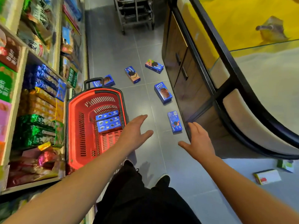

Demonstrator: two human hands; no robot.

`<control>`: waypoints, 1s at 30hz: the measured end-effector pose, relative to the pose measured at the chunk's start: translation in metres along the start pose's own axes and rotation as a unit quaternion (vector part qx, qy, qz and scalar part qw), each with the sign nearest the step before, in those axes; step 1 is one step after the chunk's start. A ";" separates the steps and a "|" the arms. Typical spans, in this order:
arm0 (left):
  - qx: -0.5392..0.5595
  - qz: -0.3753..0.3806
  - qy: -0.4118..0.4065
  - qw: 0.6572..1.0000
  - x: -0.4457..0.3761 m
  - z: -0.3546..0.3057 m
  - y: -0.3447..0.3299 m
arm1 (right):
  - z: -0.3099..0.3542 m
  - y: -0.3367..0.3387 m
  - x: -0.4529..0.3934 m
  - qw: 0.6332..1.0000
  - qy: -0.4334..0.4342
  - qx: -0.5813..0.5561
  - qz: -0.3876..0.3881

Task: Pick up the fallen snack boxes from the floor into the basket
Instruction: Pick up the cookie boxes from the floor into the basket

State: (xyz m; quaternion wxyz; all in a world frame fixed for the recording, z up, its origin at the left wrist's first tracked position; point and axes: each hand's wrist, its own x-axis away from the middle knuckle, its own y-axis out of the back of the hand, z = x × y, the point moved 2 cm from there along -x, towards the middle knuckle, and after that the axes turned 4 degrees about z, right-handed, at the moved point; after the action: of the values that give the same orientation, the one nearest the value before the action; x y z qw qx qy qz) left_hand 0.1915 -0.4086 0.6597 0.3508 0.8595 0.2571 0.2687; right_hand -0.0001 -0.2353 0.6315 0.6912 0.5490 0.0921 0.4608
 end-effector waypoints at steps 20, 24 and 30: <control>0.091 0.094 0.129 0.983 -0.202 0.035 -0.060 | -0.022 -0.007 -0.197 0.993 -0.047 -0.017 0.110; 0.107 0.087 0.155 0.978 -0.244 0.054 -0.086 | -0.048 -0.041 -0.246 0.989 -0.064 -0.022 0.131; 0.162 0.082 0.255 0.950 -0.302 0.121 -0.189 | -0.104 -0.143 -0.327 0.976 -0.112 -0.037 0.184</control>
State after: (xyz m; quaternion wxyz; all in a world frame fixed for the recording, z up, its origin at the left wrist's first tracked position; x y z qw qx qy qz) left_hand 0.0028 -0.5381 0.3610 0.1059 0.8259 0.3065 0.4613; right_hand -0.1720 -0.4027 0.3469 0.6204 0.5789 -0.1052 0.5185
